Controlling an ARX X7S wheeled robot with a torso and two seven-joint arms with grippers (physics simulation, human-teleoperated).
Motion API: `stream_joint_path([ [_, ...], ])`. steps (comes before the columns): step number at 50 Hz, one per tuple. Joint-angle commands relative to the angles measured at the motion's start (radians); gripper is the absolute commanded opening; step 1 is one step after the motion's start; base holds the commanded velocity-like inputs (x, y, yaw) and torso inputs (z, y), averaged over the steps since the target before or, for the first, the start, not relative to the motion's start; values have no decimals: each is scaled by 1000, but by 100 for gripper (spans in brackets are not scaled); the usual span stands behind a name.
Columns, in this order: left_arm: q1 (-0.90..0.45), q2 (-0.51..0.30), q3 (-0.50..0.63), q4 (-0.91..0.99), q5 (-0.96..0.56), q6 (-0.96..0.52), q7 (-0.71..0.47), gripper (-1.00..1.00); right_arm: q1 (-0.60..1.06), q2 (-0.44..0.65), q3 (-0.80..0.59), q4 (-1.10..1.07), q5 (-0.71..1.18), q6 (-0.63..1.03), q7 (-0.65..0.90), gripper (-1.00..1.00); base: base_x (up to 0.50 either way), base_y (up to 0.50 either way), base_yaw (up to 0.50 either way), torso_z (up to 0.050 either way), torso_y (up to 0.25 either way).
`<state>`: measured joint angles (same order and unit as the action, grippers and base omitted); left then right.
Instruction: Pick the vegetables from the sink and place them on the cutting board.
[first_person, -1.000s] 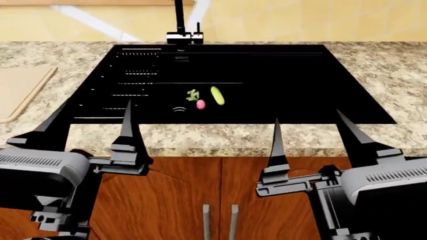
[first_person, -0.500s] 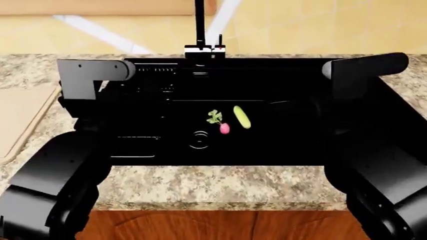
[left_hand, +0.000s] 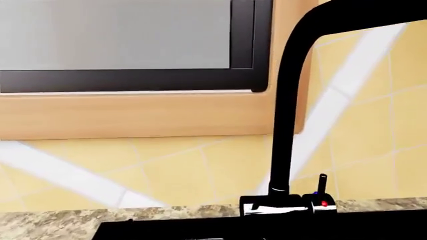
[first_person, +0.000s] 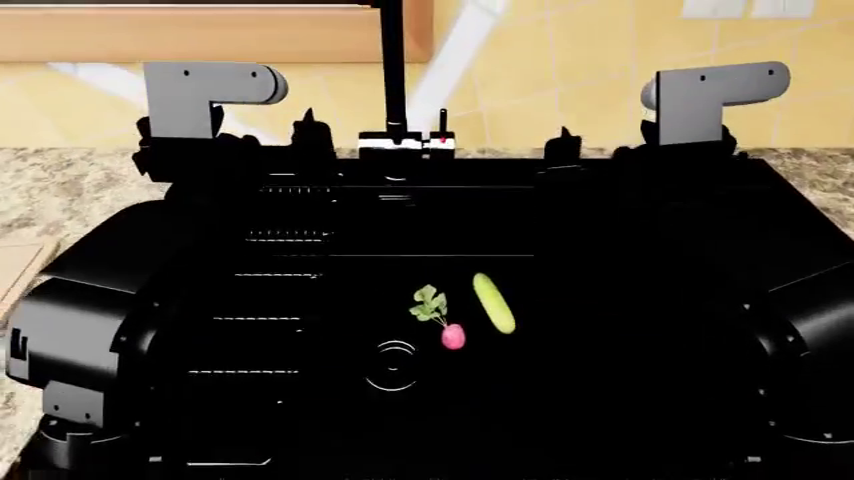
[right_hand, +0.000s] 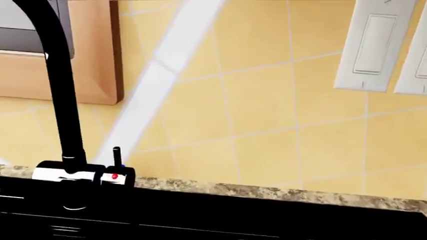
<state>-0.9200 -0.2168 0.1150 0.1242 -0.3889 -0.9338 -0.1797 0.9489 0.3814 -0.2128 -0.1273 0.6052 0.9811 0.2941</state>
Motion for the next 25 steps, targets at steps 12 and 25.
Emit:
stream_joint_path([
  [12, -2, -3, 22, -18, -6, 9, 0, 100, 3, 13, -26, 13, -13, 8, 10, 100, 500, -37, 0, 0, 1],
  [25, 39, -20, 37, 115, -66, -73, 16, 100, -14, 46, -38, -87, 35, 56, -17, 100, 500, 0, 0, 0, 1],
])
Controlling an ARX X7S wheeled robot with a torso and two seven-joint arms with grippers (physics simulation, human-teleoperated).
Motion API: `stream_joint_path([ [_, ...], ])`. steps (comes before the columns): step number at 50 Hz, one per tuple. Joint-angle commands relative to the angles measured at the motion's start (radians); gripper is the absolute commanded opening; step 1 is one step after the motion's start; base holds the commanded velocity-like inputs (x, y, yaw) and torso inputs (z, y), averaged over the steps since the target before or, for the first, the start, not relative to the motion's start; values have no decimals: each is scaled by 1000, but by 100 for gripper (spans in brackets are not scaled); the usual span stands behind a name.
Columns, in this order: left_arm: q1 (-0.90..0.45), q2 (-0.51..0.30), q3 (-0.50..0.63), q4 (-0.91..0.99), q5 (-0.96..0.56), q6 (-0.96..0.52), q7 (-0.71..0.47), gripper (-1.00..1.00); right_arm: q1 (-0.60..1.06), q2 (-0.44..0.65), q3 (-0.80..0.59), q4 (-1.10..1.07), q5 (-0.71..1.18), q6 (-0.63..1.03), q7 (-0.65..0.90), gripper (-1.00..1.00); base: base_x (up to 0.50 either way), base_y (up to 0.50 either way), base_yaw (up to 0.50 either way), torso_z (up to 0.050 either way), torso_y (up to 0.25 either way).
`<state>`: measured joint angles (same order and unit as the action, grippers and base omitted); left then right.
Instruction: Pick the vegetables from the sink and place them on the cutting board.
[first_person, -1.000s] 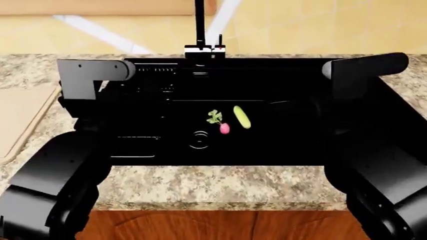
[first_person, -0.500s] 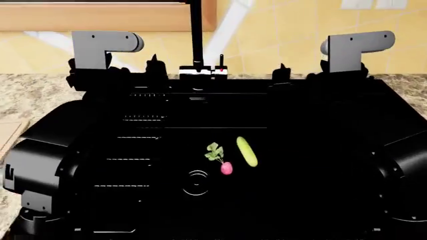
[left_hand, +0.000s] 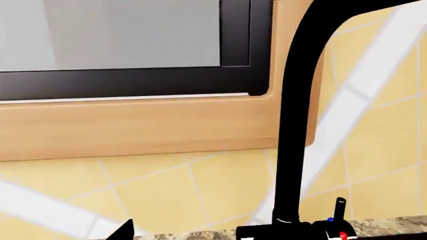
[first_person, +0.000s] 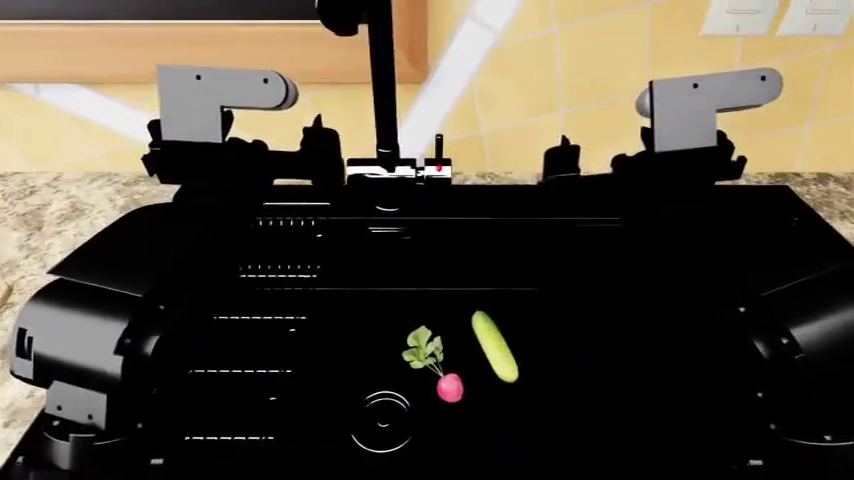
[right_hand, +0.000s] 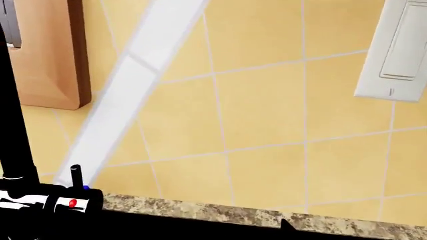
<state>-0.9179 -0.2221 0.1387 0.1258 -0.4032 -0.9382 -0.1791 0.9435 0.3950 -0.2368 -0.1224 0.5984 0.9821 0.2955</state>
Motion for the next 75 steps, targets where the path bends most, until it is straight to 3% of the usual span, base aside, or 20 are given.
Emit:
stream_joint_path([
  [1, 47, -23, 16, 147, -65, -89, 20, 100, -11, 47, -13, -133, 66, 91, -23, 100, 500, 0, 0, 0, 0],
  [6, 111, -20, -114, 426, -295, -358, 26, 100, 0, 140, 10, -375, 301, 391, -58, 100, 200, 0, 0, 0, 0],
  [9, 146, -49, -134, 558, -429, -485, 73, 100, 16, 201, 49, -487, 551, 587, 66, 100, 0, 0, 0, 0, 0],
  [12, 201, -80, -125, 638, -524, -546, 121, 100, 134, 337, -75, -464, 1001, 580, 425, 100, 0, 0, 0, 0, 0],
  [15, 226, -90, -146, 707, -621, -605, 134, 100, 272, 431, -239, -458, 1353, 526, 654, 100, 0, 0, 0, 0, 0],
  [20, 217, -154, -193, 739, -901, -620, 30, 100, 455, 512, -441, -500, 1618, 460, 837, 100, 0, 0, 0, 0, 0],
  [26, 201, -235, -204, 766, -1017, -602, -9, 100, 572, 545, -557, -519, 1743, 424, 933, 100, 0, 0, 0, 0, 0],
  [32, 186, -269, -205, 763, -1049, -576, -64, 100, 650, 495, -621, -465, 1751, 382, 1002, 100, 0, 0, 0, 0, 0],
  [39, 162, -278, -199, 750, -1098, -549, -128, 100, 633, 386, -633, -354, 1639, 365, 987, 100, 0, 0, 0, 0, 0],
  [55, 138, -277, -178, 716, -1010, -491, -137, 100, 526, 129, -584, -40, 1270, 344, 662, 100, 0, 0, 0, 0, 0],
  [75, 129, -298, -171, 727, -1032, -450, -175, 100, 396, 57, -653, 157, 1132, 290, 496, 100, 0, 0, 0, 0, 0],
])
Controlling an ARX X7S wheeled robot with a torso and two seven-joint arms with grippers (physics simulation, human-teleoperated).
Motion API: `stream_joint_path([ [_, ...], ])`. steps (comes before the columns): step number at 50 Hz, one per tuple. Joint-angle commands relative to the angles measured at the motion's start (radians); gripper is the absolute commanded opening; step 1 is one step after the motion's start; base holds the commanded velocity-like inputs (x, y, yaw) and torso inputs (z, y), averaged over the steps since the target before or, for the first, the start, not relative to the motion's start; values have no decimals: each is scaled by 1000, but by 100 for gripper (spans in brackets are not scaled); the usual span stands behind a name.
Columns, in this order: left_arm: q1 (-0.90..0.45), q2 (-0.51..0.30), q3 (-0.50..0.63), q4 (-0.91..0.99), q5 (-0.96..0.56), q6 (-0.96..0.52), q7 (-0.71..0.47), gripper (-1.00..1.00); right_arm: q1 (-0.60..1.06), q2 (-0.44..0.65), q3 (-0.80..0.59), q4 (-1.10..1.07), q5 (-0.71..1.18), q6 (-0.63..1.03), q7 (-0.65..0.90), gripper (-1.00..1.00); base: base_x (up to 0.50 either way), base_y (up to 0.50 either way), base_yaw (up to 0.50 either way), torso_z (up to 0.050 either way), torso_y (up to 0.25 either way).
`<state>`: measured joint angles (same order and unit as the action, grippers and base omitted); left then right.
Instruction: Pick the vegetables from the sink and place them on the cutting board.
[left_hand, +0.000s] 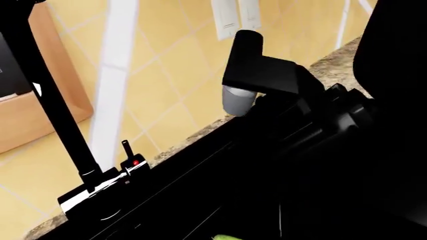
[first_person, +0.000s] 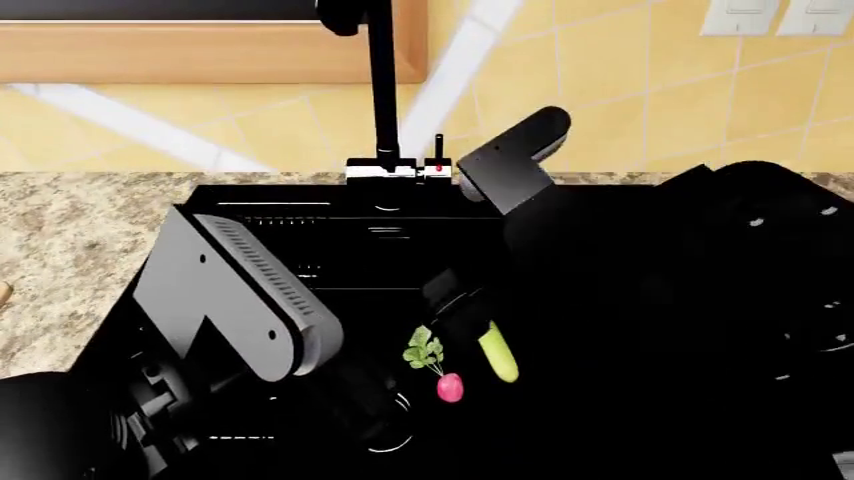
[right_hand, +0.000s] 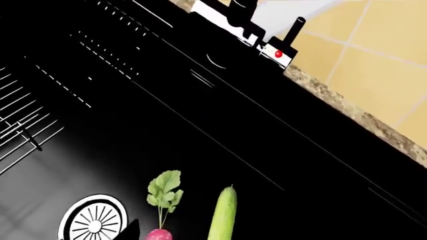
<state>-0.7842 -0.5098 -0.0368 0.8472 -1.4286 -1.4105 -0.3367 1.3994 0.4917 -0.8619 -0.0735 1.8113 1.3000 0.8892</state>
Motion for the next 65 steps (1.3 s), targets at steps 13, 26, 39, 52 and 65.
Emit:
stream_joint_path([
  [13, 15, -22, 44, 35, 76, 47, 19, 100, -126, -33, -49, 214, -248, -133, -267, 100, 0, 0, 0, 0, 0],
  [26, 32, -24, 77, 40, 107, 67, 24, 100, -162, -37, -90, 348, -365, -208, -362, 100, 0, 0, 0, 0, 0],
  [39, 74, -33, 91, 51, 129, 101, 43, 100, -180, -102, -164, 462, -461, -248, -458, 100, 0, 0, 0, 0, 0],
  [52, 115, -47, 128, 54, 193, 145, 81, 100, -193, -163, -210, 613, -553, -336, -560, 100, 0, 0, 0, 0, 0],
  [65, 139, -65, 185, 34, 257, 198, 110, 100, -222, -213, -247, 758, -612, -408, -661, 100, 0, 0, 0, 0, 0],
])
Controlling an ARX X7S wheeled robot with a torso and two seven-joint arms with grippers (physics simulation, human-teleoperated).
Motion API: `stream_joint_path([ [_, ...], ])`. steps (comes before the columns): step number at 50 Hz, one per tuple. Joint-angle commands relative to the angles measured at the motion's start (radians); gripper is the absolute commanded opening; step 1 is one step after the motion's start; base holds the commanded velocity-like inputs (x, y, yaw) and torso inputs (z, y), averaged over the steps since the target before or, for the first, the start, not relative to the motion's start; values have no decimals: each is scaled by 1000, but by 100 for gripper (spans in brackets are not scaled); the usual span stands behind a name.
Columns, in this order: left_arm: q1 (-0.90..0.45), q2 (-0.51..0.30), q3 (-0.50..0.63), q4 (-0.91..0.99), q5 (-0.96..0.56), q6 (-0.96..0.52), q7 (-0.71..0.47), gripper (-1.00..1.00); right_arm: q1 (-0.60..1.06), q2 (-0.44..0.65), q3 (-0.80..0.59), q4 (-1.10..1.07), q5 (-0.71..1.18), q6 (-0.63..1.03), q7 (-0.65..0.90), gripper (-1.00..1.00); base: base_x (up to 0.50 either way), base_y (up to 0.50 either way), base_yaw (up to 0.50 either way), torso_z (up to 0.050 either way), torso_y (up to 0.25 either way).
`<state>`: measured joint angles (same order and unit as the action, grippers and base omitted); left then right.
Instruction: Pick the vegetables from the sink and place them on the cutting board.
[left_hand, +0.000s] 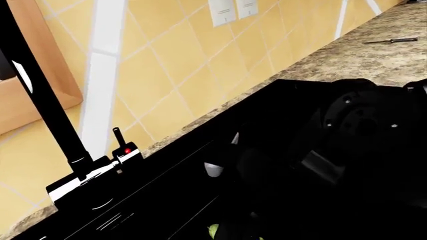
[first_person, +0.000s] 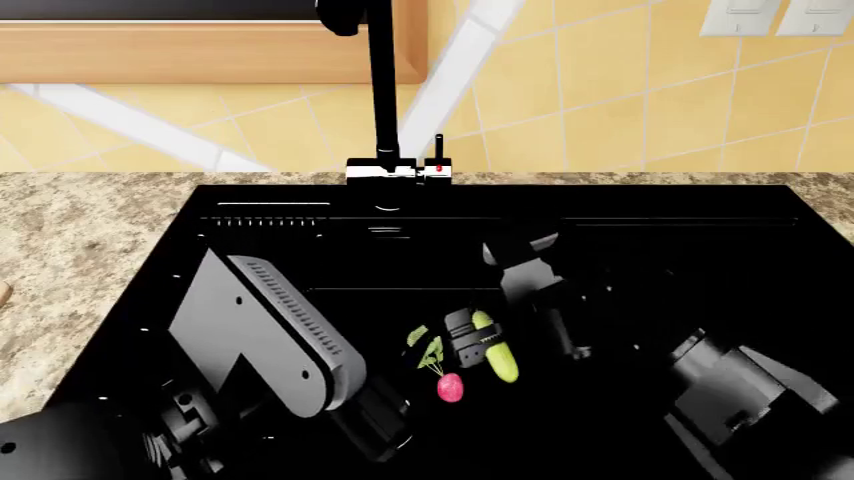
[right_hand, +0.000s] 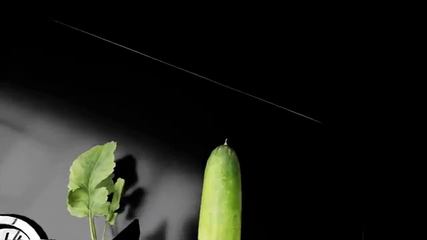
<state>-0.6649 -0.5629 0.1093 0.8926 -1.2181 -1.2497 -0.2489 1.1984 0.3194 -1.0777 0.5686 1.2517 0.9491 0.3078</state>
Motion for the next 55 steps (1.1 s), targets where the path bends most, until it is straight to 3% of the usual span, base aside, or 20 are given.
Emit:
stream_joint_path([
  [1, 19, -12, 41, -12, 48, 37, 22, 100, -23, -45, -34, 129, -57, -64, -89, 100, 0, 0, 0, 0, 0],
  [30, 29, -37, 99, -35, 80, 93, 24, 100, -57, -146, -81, 406, -139, -188, -259, 100, 0, 0, 0, 0, 0],
  [46, 29, -42, 117, -46, 92, 104, 26, 100, -70, -280, -132, 709, -214, -294, -430, 100, 0, 0, 0, 0, 0],
  [54, 39, -49, 123, -49, 102, 116, 32, 100, -99, -298, -111, 739, -255, -301, -451, 100, 3, 0, 1, 0, 0],
  [55, 39, -49, 123, -50, 101, 117, 32, 100, -104, -299, -104, 739, -264, -298, -451, -100, 19, 0, 5, 0, 0],
])
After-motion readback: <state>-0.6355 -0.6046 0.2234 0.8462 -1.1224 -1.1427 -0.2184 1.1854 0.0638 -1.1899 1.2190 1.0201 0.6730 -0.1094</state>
